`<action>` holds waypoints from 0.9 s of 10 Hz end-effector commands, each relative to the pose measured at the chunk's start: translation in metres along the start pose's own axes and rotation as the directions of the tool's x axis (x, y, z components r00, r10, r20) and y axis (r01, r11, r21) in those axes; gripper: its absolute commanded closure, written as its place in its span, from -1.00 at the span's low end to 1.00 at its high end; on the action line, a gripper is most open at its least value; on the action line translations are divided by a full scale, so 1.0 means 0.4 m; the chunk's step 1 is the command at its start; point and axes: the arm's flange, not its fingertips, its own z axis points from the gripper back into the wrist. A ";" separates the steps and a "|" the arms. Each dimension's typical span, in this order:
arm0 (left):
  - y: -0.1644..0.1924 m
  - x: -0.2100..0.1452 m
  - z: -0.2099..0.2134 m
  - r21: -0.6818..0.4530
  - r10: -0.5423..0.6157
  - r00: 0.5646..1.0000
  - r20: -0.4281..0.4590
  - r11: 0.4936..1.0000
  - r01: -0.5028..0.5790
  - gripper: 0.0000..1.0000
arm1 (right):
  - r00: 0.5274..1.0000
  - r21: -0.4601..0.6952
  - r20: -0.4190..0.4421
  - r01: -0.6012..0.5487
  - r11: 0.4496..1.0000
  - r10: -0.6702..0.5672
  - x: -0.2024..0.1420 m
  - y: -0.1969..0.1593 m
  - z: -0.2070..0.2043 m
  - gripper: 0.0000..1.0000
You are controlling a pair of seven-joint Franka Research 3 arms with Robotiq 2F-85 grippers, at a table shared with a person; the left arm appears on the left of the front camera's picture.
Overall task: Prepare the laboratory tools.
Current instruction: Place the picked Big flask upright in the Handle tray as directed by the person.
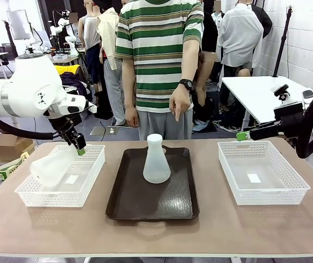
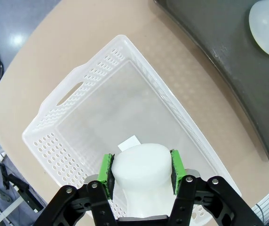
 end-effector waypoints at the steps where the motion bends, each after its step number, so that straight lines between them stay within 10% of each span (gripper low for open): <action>1: -0.012 0.000 0.018 0.001 -0.043 0.999 -0.018 0.999 0.043 1.00 | 1.000 0.001 0.000 -0.001 1.000 0.001 -0.002 0.003 -0.001 -1.00; 3: -0.094 -0.012 0.141 0.082 -0.199 0.975 0.104 0.978 0.191 1.00 | 1.000 0.001 0.000 -0.001 1.000 0.001 -0.002 0.003 -0.001 -1.00; 5: -0.164 -0.050 0.232 0.078 -0.439 0.851 0.287 0.896 0.437 1.00 | 1.000 0.001 0.000 -0.001 1.000 0.001 -0.002 0.003 -0.001 -1.00; 9: -0.191 -0.091 0.284 0.160 -0.632 0.269 0.726 0.536 0.829 1.00 | 1.000 0.001 0.000 -0.001 1.000 0.001 -0.002 0.003 -0.001 -1.00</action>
